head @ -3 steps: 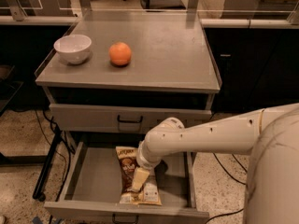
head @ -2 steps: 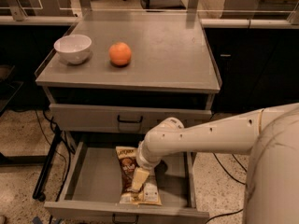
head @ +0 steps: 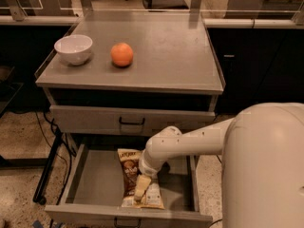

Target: Pick brown chip bag from middle drawer and place on counter

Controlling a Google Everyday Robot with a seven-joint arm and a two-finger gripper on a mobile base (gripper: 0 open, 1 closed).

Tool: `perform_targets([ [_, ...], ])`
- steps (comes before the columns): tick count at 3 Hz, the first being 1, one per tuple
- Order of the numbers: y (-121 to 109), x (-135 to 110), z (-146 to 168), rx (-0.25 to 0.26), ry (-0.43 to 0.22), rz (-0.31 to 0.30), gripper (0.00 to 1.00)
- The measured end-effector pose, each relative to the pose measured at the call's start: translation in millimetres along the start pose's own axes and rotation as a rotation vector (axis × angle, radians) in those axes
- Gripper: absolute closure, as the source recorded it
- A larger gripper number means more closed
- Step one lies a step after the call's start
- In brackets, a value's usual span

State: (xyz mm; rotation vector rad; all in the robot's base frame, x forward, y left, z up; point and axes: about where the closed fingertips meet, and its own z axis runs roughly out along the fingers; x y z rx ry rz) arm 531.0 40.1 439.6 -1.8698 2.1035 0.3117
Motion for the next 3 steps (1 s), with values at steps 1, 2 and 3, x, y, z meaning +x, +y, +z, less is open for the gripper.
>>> perform_targets([
  [1, -1, 10, 23, -0.024, 0.01, 0.016, 0.0],
  [2, 8, 29, 45, -0.066, 0.03, 0.063, 0.0],
  [3, 9, 31, 47, -0.07, 0.031, 0.065, 0.01],
])
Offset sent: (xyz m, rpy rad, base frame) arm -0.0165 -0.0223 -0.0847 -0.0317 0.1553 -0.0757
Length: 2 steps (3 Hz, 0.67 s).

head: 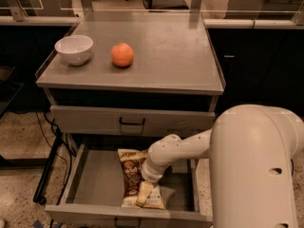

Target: Pick brown chip bag from middle drawer and place on counter

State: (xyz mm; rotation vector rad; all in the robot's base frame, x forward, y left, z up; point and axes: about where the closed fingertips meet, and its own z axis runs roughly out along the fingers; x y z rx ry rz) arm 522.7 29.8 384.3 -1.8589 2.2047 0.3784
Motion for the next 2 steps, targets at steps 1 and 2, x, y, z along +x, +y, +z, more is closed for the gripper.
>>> perform_targets([
  [1, 0.0, 0.0, 0.0, 0.0, 0.0, 0.0, 0.23],
  [2, 0.0, 0.0, 0.0, 0.0, 0.0, 0.0, 0.48],
])
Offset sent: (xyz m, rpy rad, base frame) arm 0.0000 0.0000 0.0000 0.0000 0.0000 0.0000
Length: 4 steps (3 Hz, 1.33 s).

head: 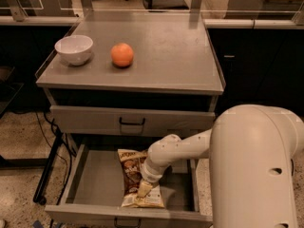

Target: Pick brown chip bag from middle drawer and place on counter

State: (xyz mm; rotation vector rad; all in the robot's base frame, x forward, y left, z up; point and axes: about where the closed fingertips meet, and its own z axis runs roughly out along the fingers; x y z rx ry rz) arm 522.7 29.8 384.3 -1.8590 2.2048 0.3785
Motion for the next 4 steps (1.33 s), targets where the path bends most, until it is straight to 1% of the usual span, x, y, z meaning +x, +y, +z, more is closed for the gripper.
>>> perform_targets([
  [1, 0, 0, 0, 0.0, 0.0, 0.0, 0.77],
  [2, 0, 0, 0, 0.0, 0.0, 0.0, 1.0],
  [3, 6, -5, -4, -0.001, 0.003, 0.008, 1.0],
  [4, 14, -14, -25, 0.048, 0.003, 0.004, 1.0],
])
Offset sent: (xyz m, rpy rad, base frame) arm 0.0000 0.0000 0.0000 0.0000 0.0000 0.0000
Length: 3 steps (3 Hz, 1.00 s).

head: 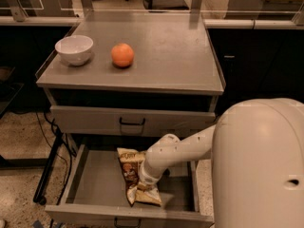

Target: Pick brown chip bag from middle drawer and place on counter

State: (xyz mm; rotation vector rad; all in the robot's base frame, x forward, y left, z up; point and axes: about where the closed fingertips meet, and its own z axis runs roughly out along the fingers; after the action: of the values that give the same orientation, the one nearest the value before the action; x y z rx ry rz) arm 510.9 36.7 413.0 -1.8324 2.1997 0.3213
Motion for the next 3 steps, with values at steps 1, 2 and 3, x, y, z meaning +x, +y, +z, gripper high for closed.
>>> perform_targets([
  [1, 15, -3, -39, 0.064, 0.01, 0.034, 1.0],
  [2, 27, -5, -76, 0.106, 0.024, 0.06, 1.0],
  [3, 25, -8, -84, 0.12, 0.02, 0.061, 1.0],
])
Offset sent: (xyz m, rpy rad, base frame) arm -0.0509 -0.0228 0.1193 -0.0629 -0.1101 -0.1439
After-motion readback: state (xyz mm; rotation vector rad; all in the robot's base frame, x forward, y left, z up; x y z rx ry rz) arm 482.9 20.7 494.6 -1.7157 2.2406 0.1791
